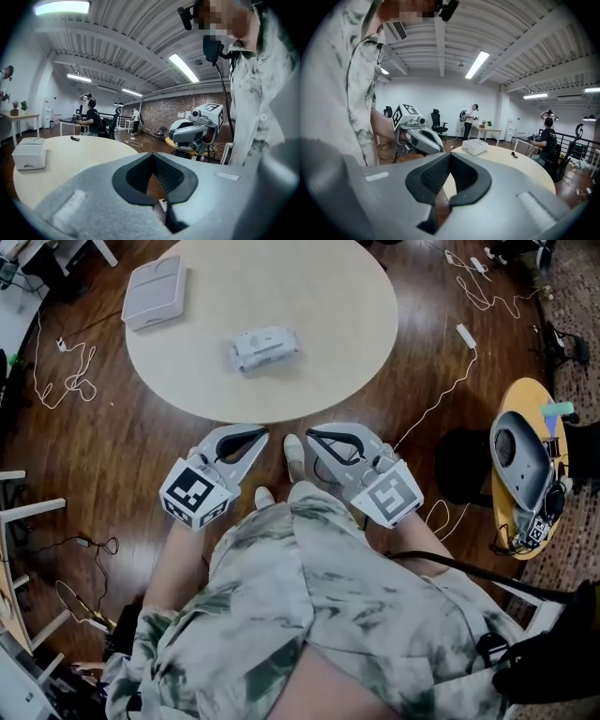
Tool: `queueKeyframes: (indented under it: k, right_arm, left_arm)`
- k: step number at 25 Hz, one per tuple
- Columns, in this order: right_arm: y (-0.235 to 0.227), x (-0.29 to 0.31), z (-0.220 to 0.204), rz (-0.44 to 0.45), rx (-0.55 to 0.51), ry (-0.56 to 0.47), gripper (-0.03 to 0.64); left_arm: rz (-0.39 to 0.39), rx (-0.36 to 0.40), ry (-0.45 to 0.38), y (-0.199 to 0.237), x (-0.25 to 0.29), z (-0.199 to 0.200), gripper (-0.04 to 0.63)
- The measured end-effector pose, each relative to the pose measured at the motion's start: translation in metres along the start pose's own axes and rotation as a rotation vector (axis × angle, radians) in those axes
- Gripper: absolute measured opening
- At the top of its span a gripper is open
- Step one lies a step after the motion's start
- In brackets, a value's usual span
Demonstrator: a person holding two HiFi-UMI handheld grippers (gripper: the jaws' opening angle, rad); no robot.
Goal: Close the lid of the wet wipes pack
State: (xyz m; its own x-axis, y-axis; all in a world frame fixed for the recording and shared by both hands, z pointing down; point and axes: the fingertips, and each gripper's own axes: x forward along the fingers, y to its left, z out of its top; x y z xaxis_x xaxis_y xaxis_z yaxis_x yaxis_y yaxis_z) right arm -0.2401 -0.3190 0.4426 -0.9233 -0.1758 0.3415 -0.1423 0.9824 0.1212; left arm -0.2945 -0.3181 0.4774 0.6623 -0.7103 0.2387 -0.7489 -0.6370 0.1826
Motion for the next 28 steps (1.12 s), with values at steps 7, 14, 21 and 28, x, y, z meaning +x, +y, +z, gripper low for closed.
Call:
queueKeyframes:
  k: [7, 14, 21, 28]
  right_arm:
    - [-0.054, 0.017, 0.002, 0.021, -0.007, -0.021, 0.006]
    - [-0.099, 0.028, -0.006, 0.026, 0.003, -0.013, 0.006]
    - [-0.131, 0.032, -0.02, 0.031, 0.005, 0.024, 0.006]
    - [-0.159, 0.033, -0.028, 0.045, 0.007, 0.039, 0.006]
  left_arm:
    - [0.035, -0.012, 0.028, 0.048, 0.044, -0.012, 0.0]
    - [0.125, -0.022, 0.105, 0.107, 0.087, -0.043, 0.0]
    - [0.217, -0.054, 0.188, 0.155, 0.122, -0.083, 0.0]
    - [0.266, -0.061, 0.27, 0.187, 0.149, -0.11, 0.0]
